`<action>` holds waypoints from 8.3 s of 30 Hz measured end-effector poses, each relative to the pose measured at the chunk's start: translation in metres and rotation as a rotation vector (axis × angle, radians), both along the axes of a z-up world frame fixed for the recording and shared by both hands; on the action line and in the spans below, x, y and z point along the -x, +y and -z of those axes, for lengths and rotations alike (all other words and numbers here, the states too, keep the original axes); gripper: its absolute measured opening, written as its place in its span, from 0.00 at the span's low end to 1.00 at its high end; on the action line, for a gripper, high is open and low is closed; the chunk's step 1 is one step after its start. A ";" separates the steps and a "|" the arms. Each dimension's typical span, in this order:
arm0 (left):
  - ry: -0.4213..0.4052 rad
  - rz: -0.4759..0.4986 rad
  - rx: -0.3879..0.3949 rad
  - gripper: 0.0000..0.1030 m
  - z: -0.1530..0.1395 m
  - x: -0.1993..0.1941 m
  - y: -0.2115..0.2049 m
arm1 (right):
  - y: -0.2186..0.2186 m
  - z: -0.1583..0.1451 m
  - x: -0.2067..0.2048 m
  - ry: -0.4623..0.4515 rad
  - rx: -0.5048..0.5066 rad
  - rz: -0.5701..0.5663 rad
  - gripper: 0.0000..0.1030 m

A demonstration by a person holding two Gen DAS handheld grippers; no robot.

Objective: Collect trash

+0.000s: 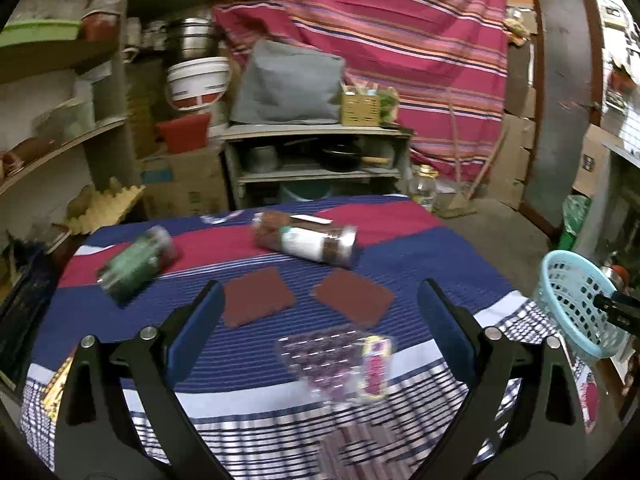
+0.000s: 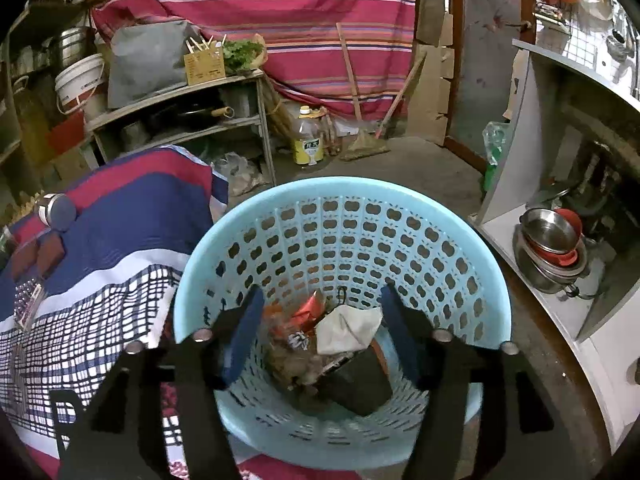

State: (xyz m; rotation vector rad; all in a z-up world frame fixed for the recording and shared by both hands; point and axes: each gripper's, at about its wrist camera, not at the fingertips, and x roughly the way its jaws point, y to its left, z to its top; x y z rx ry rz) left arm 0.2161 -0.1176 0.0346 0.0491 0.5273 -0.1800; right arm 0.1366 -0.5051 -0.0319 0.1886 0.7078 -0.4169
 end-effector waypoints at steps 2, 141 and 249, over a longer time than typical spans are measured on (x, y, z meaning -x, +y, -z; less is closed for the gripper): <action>0.002 -0.015 -0.005 0.91 0.001 0.001 0.014 | 0.005 -0.005 0.004 -0.009 0.012 0.007 0.73; 0.071 0.014 -0.034 0.84 0.017 -0.031 -0.016 | 0.122 -0.034 -0.046 -0.072 -0.030 -0.284 0.64; -0.053 0.025 -0.007 0.95 0.026 0.132 0.053 | 0.265 -0.013 0.095 -0.198 0.026 -0.178 0.96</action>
